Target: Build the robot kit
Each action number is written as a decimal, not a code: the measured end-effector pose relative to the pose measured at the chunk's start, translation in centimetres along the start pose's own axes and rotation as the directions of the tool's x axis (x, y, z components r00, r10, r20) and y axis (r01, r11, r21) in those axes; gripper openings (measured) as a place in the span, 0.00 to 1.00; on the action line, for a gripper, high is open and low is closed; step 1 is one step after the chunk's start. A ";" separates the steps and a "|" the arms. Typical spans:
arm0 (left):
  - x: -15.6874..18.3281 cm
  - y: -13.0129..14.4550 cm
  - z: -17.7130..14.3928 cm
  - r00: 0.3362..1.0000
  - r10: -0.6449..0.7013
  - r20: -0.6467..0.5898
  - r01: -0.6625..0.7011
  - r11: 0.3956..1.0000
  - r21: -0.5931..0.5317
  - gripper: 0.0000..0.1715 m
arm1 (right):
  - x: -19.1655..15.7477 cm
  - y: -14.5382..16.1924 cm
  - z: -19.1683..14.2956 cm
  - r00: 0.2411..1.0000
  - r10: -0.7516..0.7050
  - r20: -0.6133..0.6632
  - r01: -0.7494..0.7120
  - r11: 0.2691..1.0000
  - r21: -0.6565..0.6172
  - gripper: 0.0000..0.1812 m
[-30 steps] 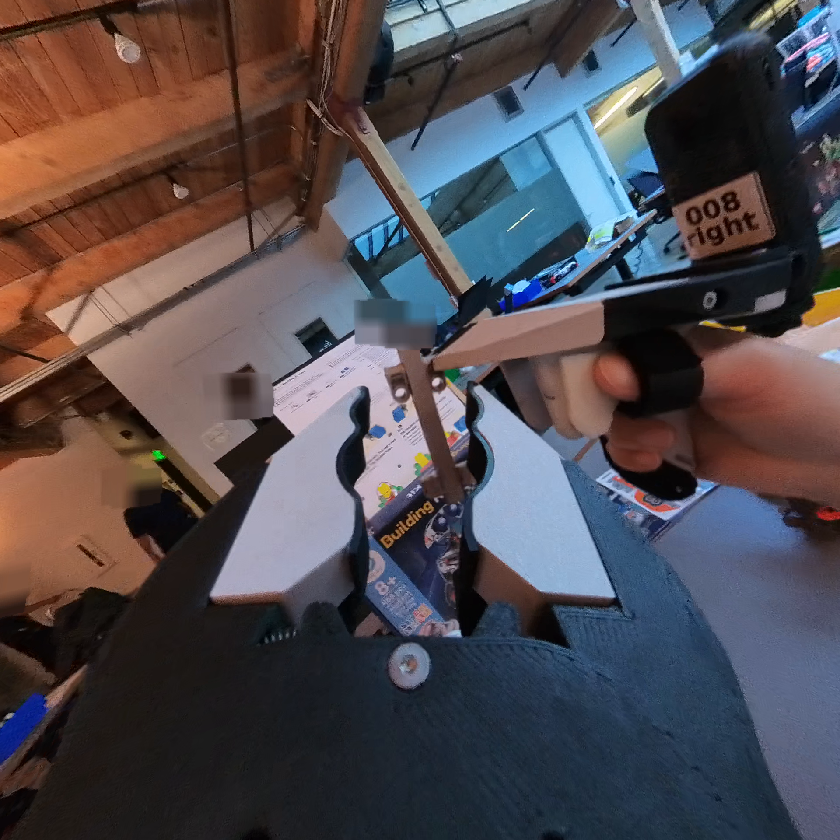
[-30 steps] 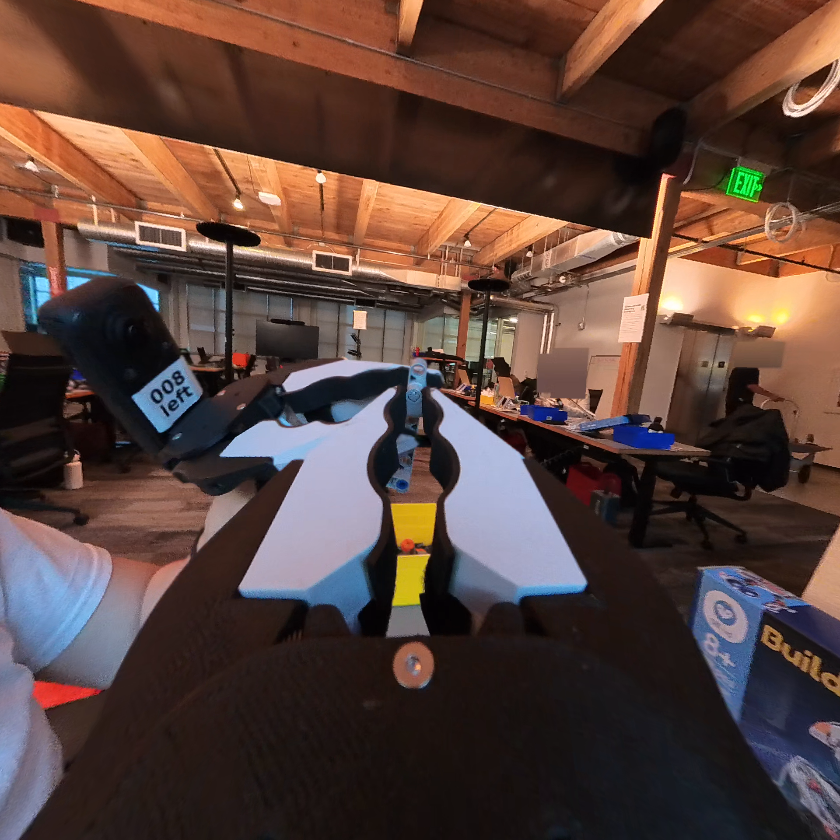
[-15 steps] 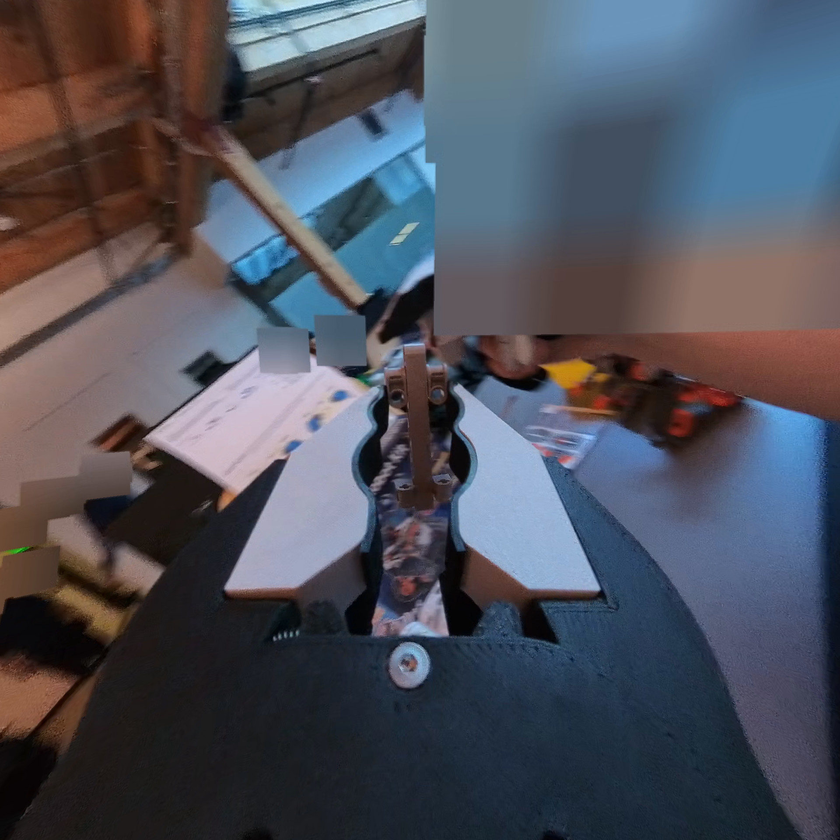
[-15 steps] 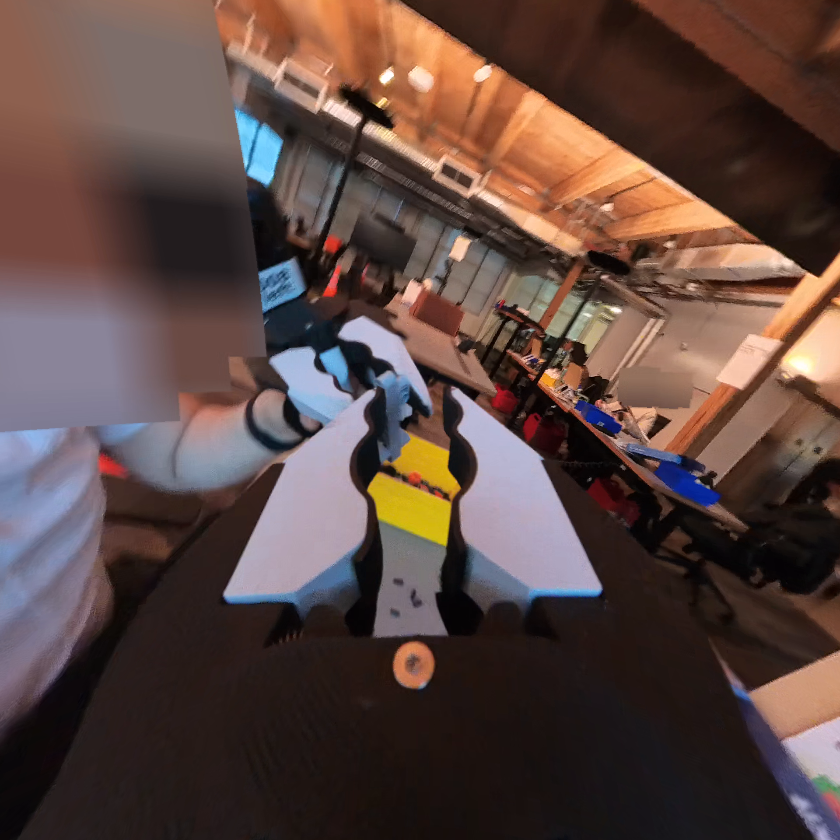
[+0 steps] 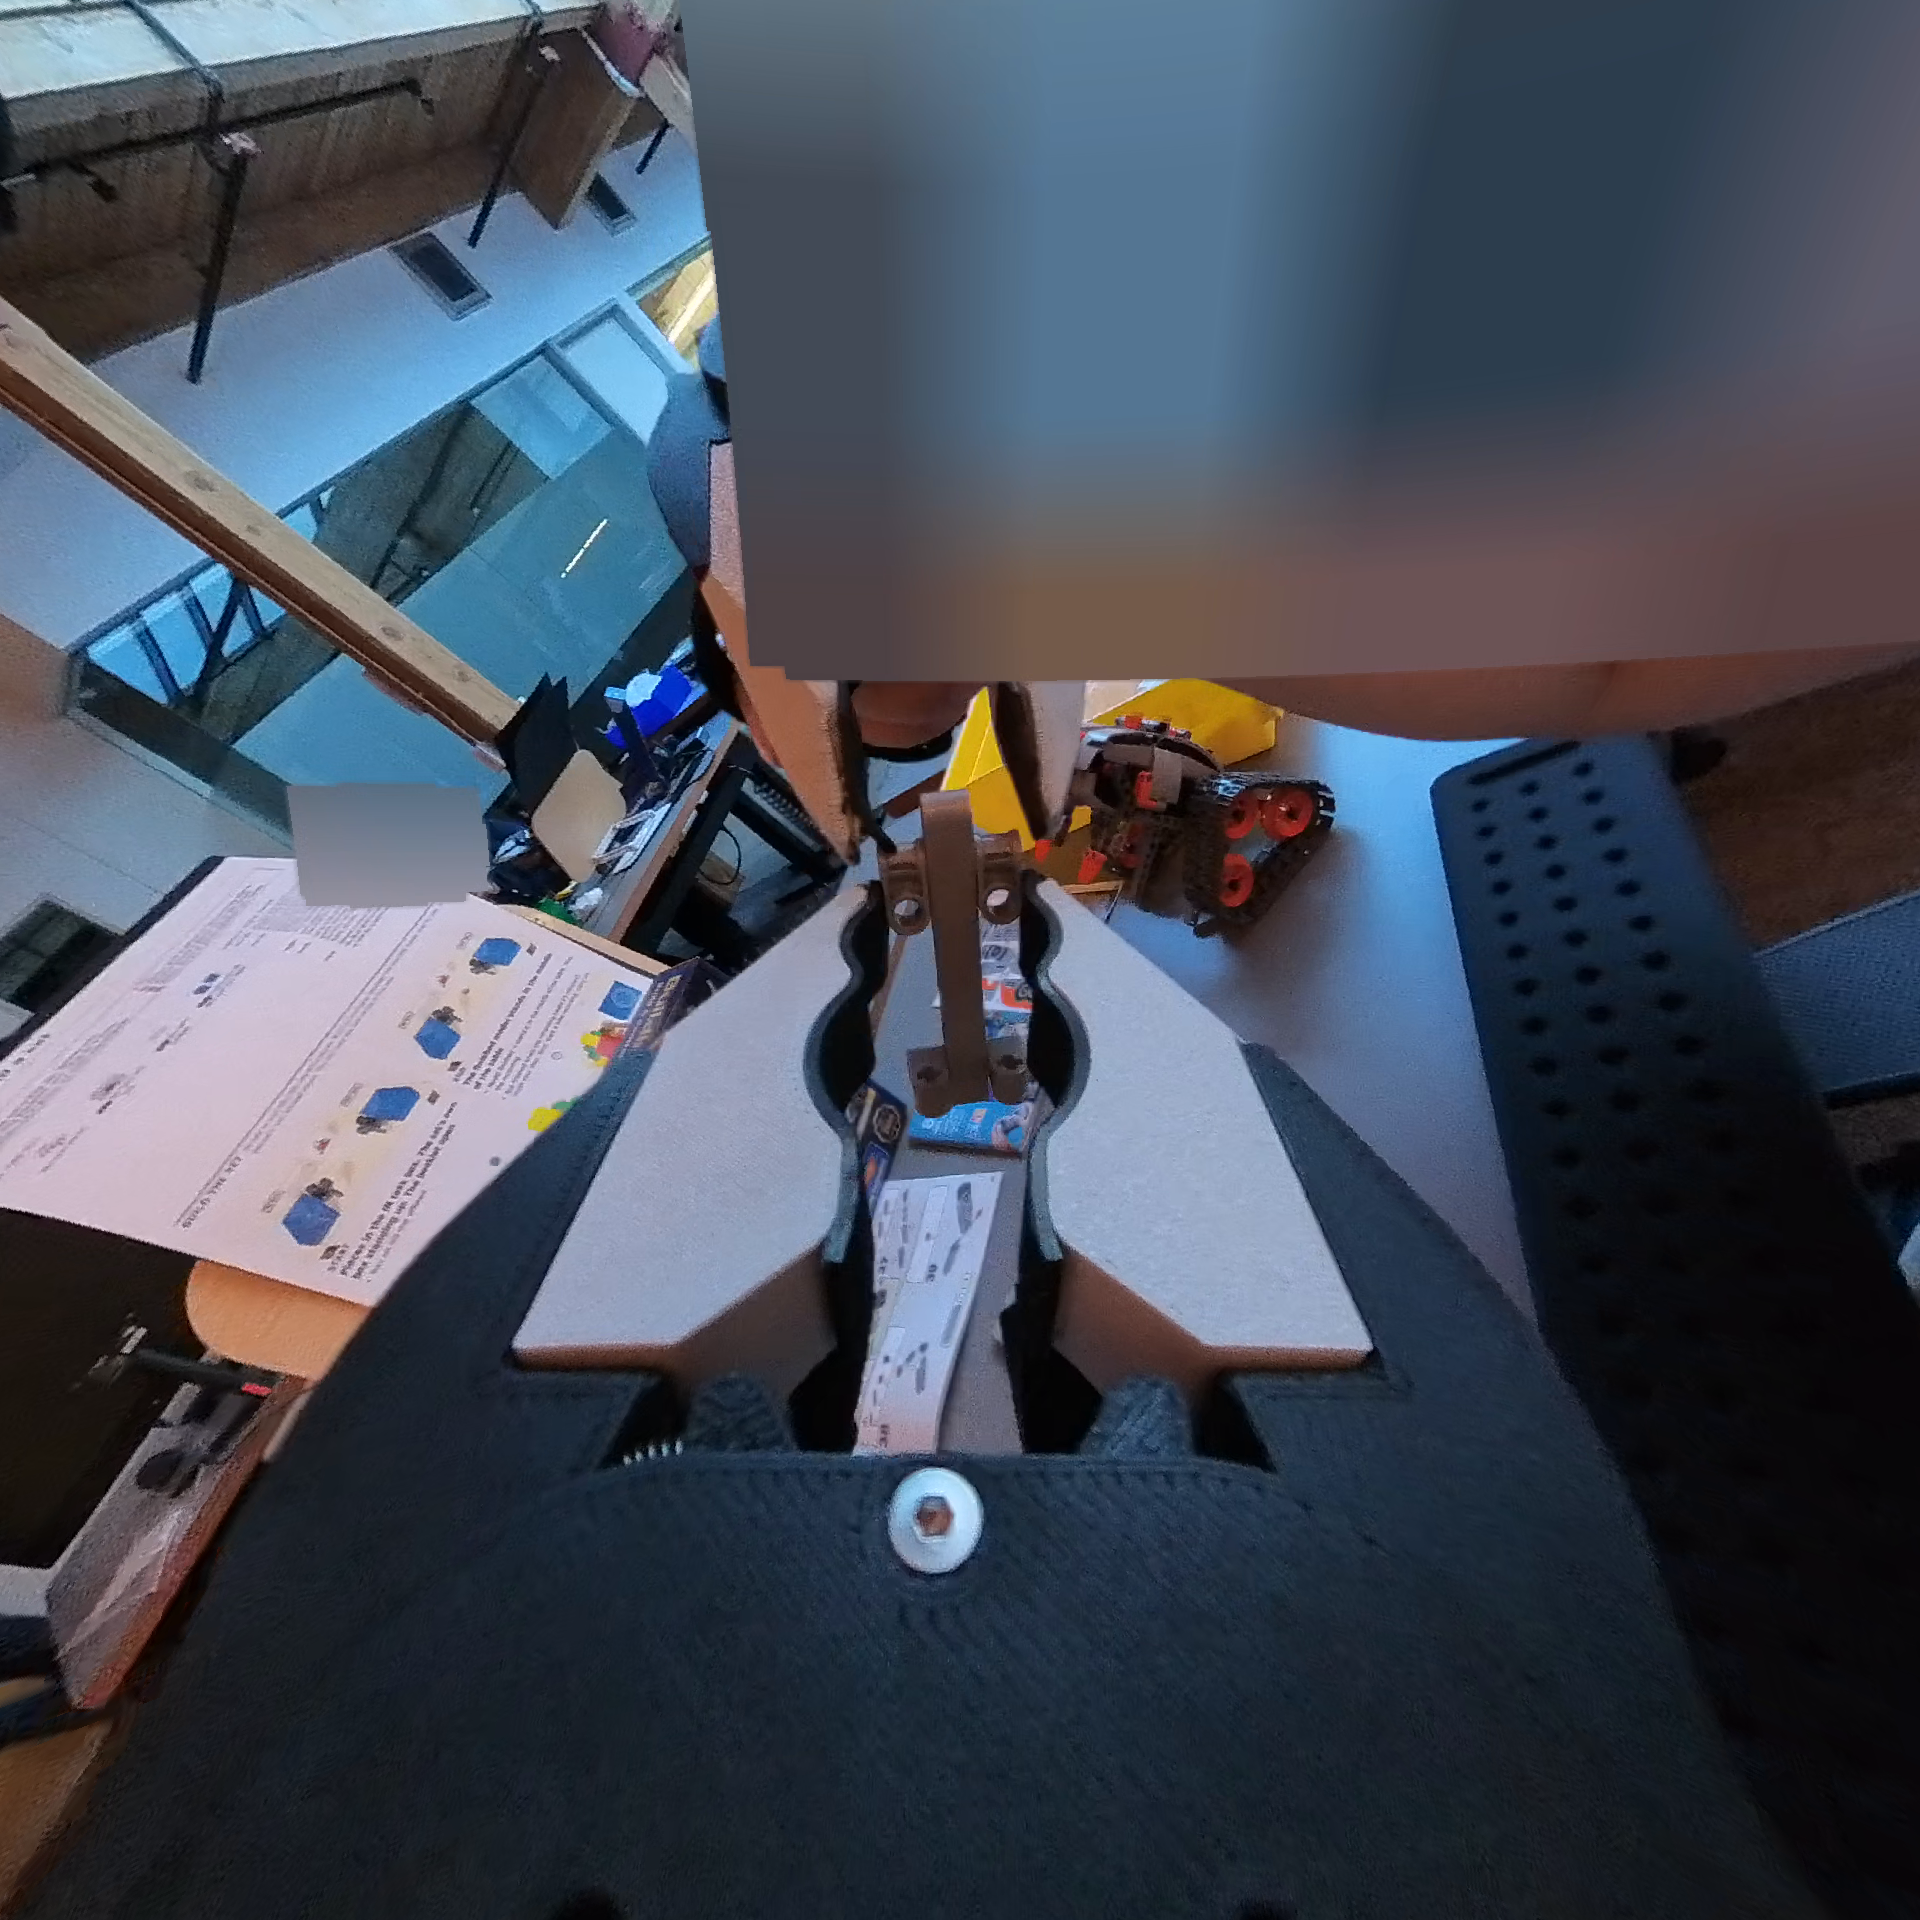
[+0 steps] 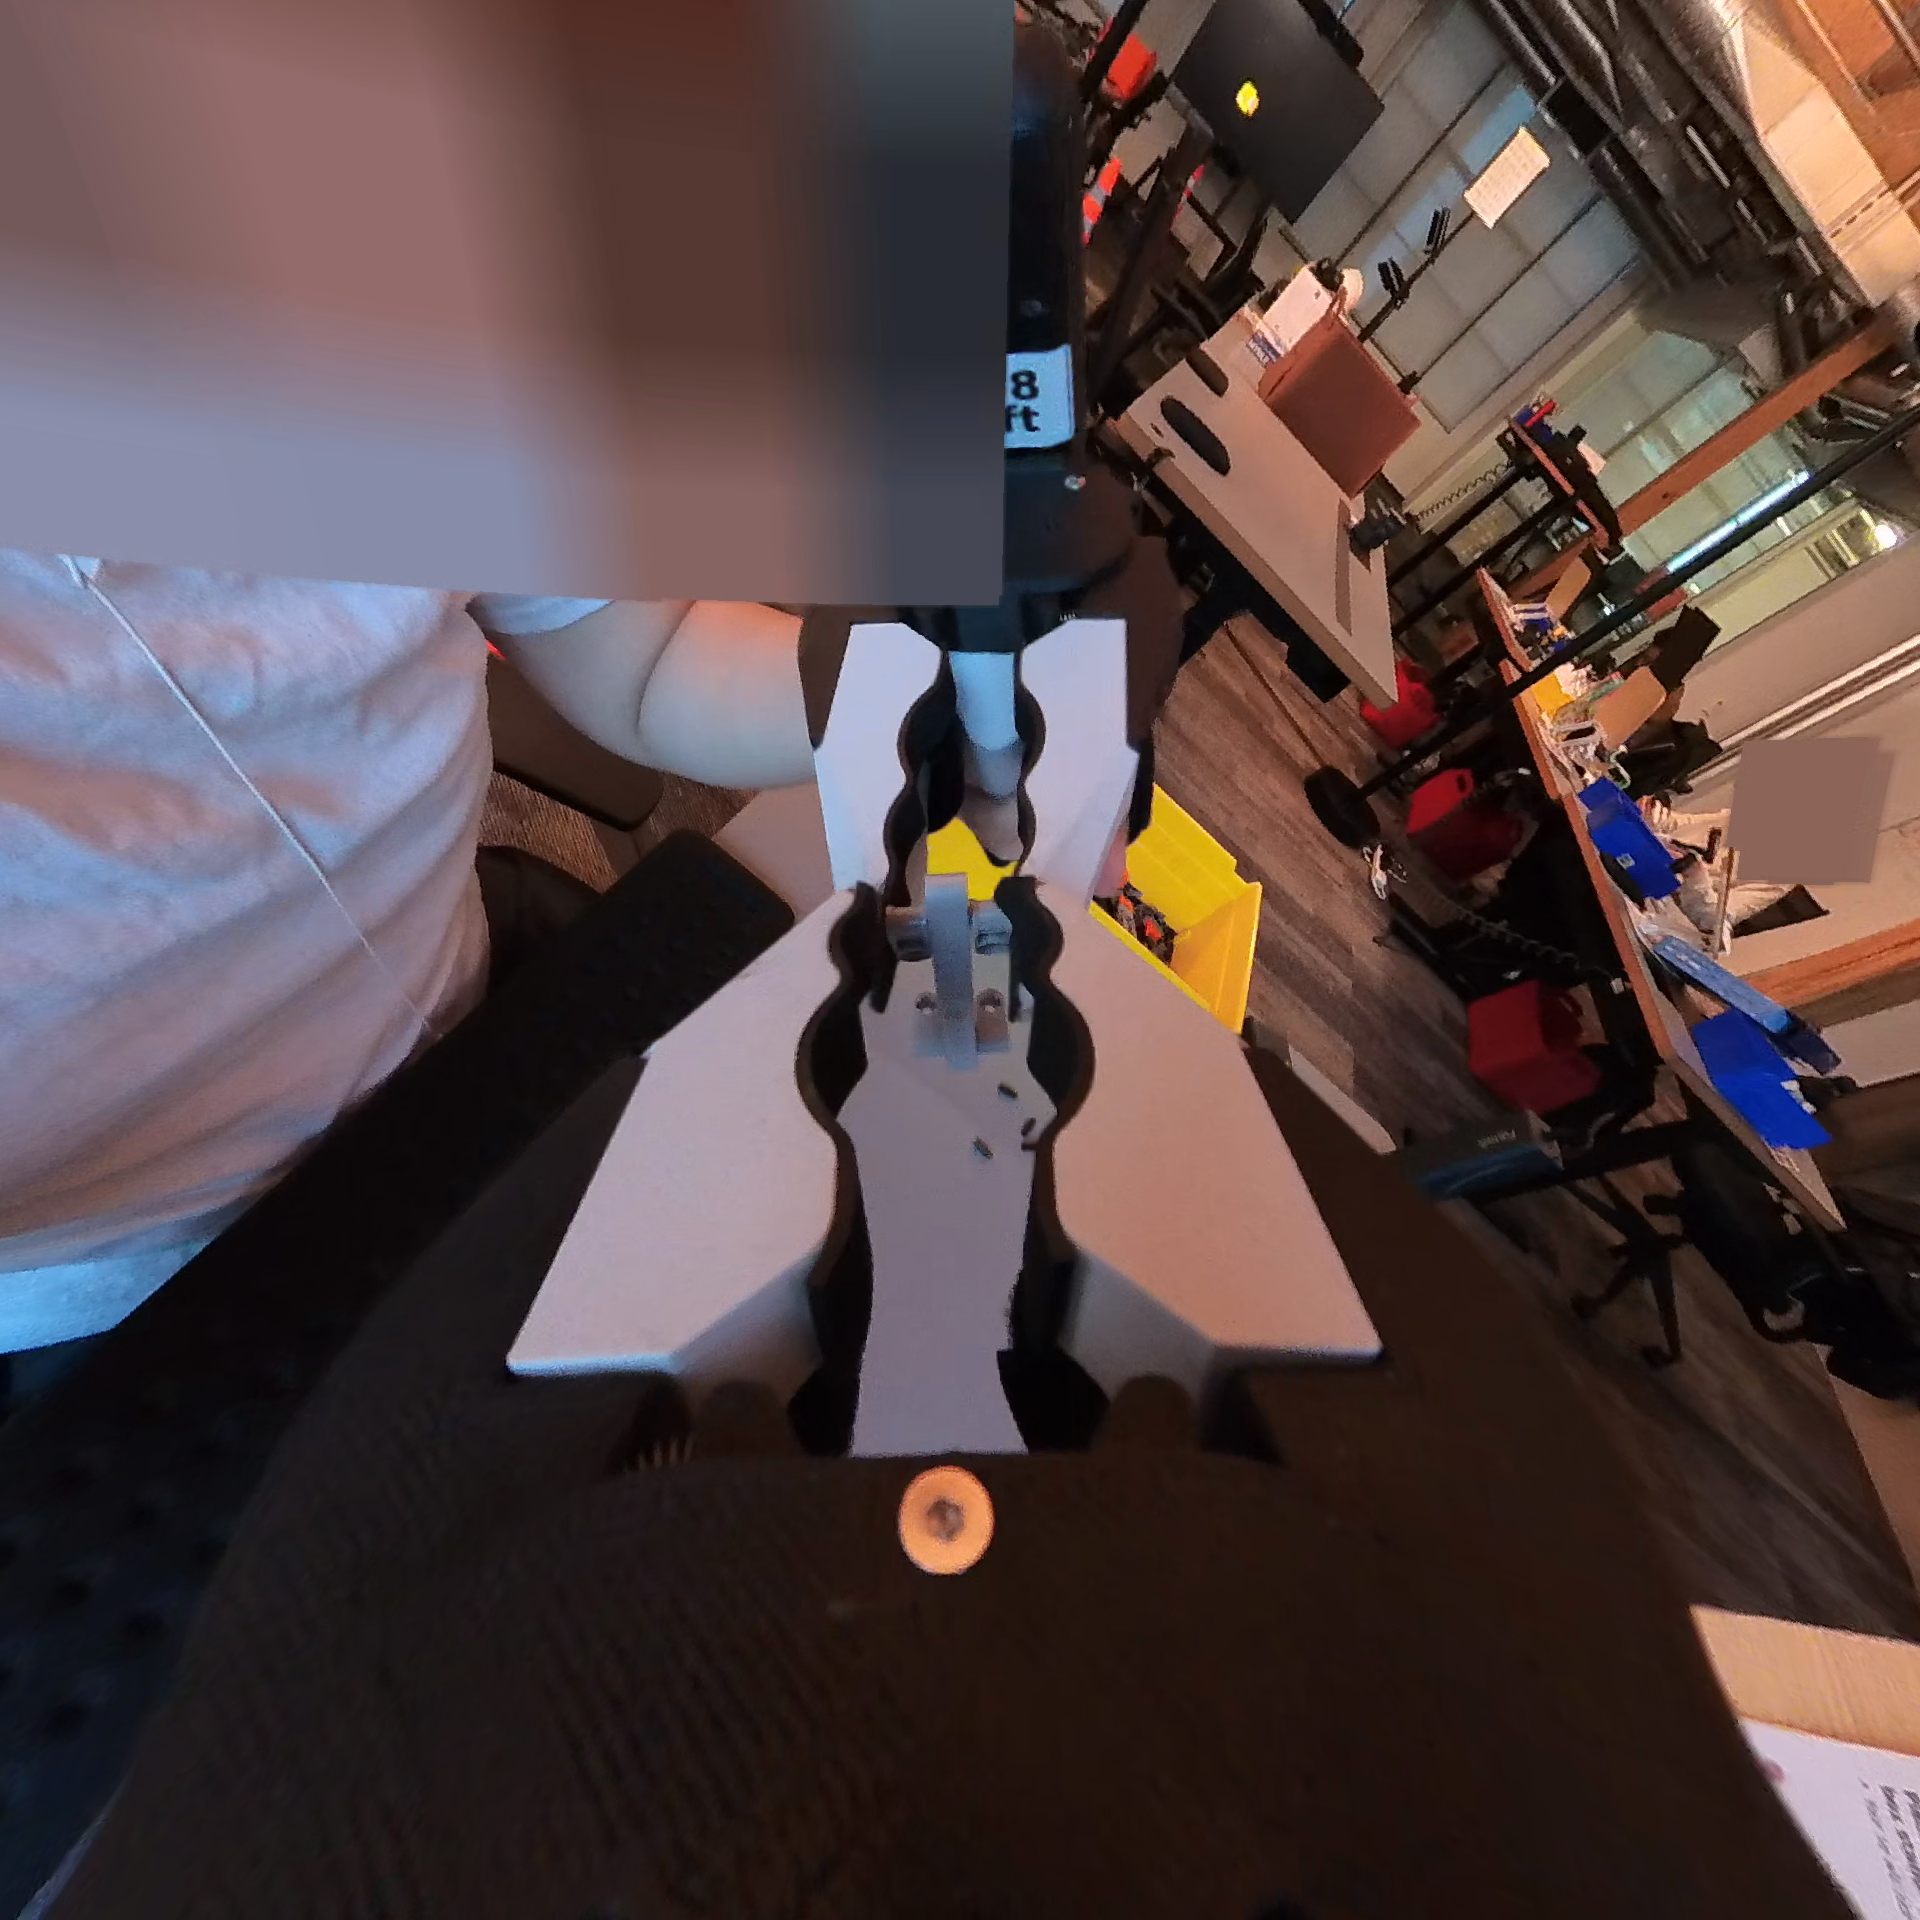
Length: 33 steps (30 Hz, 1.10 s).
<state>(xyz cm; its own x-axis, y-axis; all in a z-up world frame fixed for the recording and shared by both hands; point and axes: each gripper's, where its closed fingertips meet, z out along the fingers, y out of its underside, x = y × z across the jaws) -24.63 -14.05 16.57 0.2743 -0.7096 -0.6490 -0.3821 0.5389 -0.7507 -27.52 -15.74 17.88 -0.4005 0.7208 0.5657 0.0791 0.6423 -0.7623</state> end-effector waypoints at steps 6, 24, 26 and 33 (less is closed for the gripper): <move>-0.3 0.4 0.1 1.000 -0.012 0.005 0.012 1.000 0.001 0.13 | 0.5 0.1 0.0 0.999 -0.021 -0.038 0.019 0.998 -0.057 0.16; 0.3 0.3 -0.2 0.996 -0.056 -0.064 0.057 0.998 0.013 0.13 | 0.0 0.7 0.1 0.998 -0.043 -0.047 0.037 0.991 -0.126 0.13; 0.4 0.3 -0.2 0.996 -0.054 -0.068 0.055 0.998 0.010 0.13 | -0.1 0.7 0.1 0.998 -0.049 -0.047 0.043 0.991 -0.129 0.13; 0.4 1.0 -0.1 0.998 -0.035 -0.048 0.035 0.999 -0.007 0.13 | -0.1 1.4 0.2 0.999 -0.025 -0.042 0.020 0.993 -0.113 0.13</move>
<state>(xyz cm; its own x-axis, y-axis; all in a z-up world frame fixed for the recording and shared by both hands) -25.04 -13.84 15.54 0.2446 -0.7493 -0.6154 -0.3788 0.5104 -0.7720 -27.51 -14.93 16.68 -0.3639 0.7151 0.5969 0.1739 0.6817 -0.7107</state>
